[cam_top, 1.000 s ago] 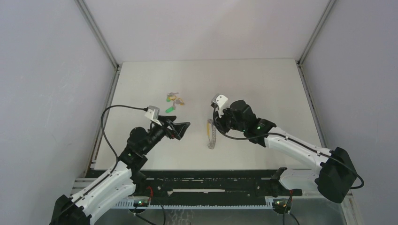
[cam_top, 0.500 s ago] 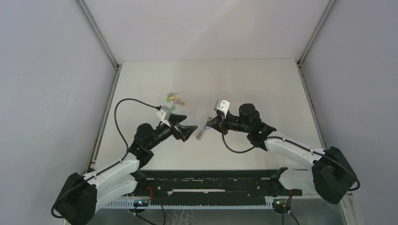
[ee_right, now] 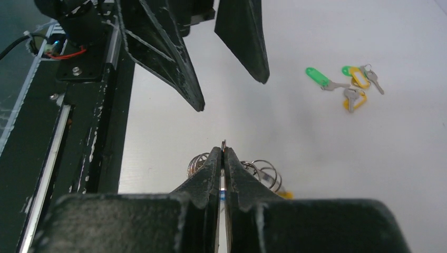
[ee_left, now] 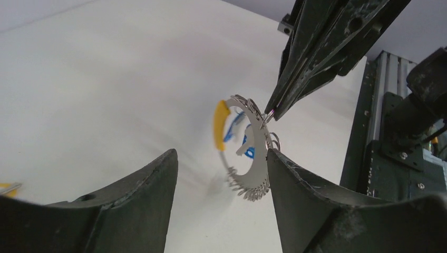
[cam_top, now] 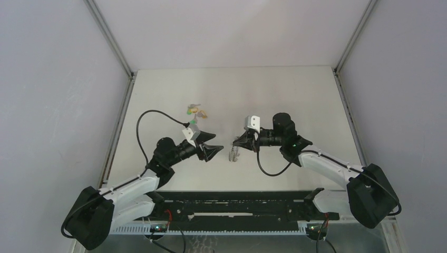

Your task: Put the keys on the keyring

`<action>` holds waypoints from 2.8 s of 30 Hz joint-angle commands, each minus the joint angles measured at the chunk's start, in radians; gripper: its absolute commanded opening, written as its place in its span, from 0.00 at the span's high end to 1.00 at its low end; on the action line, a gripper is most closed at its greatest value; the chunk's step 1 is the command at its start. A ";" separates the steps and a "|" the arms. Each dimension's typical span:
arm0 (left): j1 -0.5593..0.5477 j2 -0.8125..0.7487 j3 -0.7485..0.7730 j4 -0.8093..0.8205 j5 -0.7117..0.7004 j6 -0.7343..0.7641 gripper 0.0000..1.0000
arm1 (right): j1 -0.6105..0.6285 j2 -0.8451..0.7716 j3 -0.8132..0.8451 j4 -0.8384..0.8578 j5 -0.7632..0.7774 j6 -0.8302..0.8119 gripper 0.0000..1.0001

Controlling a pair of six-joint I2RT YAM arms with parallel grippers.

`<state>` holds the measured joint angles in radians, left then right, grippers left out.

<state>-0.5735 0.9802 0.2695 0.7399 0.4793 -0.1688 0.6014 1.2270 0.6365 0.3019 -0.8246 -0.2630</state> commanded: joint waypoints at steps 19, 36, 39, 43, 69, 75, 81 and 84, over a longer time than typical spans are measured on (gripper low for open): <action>-0.012 0.156 0.121 0.111 0.248 0.050 0.60 | 0.015 0.066 0.097 0.011 -0.140 -0.087 1.00; -0.013 0.203 0.152 0.111 0.355 0.060 0.65 | 0.020 0.073 0.097 0.026 -0.173 -0.090 1.00; -0.012 0.208 0.157 0.110 0.366 0.059 0.69 | 0.021 0.073 0.102 0.018 -0.179 -0.094 1.00; -0.012 0.220 0.163 0.110 0.377 0.054 0.72 | 0.022 0.074 0.112 -0.005 -0.183 -0.108 1.00; -0.134 0.056 0.387 -0.681 -0.059 0.335 1.00 | -0.016 -0.018 0.111 -0.228 -0.103 -0.233 0.79; -0.204 0.105 0.586 -0.968 -0.171 0.327 1.00 | -0.067 -0.084 0.097 -0.274 -0.099 -0.267 0.68; -0.269 0.209 0.816 -1.351 -0.266 0.421 1.00 | -0.067 -0.103 0.049 -0.147 -0.137 -0.252 0.57; -0.283 0.255 0.909 -1.474 -0.306 0.466 1.00 | -0.059 -0.083 0.030 -0.068 -0.169 -0.228 0.57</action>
<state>-0.8356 1.1938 1.0309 -0.4808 0.2573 0.2070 0.5335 1.1358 0.6899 0.1047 -0.9379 -0.5014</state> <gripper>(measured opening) 0.007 0.431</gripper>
